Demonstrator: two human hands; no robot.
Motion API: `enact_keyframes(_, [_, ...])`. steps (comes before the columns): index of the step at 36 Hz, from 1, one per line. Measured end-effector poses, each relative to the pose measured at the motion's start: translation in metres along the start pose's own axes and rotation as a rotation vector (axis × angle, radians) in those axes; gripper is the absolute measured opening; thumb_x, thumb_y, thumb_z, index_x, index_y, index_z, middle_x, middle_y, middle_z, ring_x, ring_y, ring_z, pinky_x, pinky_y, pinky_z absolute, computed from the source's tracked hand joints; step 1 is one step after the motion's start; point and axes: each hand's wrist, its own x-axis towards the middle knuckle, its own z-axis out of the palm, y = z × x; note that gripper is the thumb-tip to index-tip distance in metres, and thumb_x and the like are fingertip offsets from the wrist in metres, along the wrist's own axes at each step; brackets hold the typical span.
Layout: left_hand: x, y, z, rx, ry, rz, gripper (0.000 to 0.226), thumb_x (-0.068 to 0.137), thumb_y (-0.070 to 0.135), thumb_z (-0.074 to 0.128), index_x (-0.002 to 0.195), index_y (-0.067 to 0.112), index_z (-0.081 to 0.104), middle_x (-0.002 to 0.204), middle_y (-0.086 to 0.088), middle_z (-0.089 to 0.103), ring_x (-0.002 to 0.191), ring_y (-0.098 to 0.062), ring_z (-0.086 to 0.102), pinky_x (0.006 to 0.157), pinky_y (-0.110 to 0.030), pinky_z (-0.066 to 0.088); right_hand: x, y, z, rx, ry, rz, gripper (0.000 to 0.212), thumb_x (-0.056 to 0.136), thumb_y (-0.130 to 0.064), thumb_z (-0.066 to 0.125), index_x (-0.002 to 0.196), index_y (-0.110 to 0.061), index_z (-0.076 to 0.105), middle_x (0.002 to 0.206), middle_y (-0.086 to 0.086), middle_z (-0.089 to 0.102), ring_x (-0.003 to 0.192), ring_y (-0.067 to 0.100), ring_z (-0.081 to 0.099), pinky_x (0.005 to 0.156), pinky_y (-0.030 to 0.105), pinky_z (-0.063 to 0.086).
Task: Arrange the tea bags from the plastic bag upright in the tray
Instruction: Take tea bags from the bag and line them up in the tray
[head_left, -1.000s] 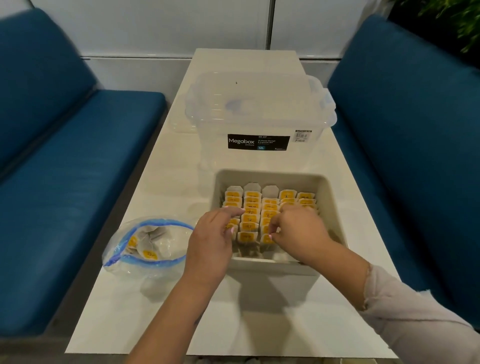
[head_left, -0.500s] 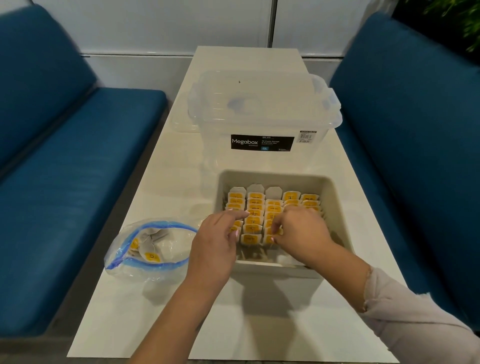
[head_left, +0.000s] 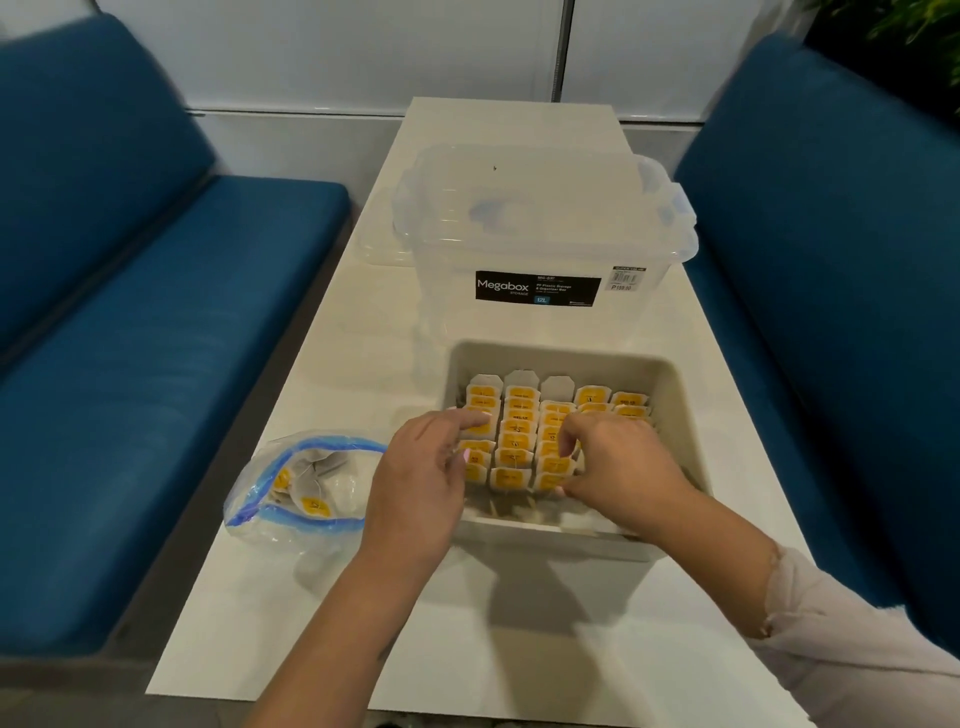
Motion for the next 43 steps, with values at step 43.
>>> enact_keyframes(43, [-0.018, -0.091, -0.097, 0.197, -0.113, -0.276, 0.062, 0.081, -0.003, 0.054, 0.131, 0.034, 0.053, 0.135, 0.017, 0.051, 0.119, -0.008, 0.05, 0.093, -0.025, 0.046, 0.045, -0.199, 0.056, -0.309, -0.46, -0.529, 0.042, 0.094, -0.011, 0.05, 0.135, -0.011, 0.045, 0.128, 0.013, 0.055, 0.11, 0.031, 0.057, 0.092, 0.038, 0.043])
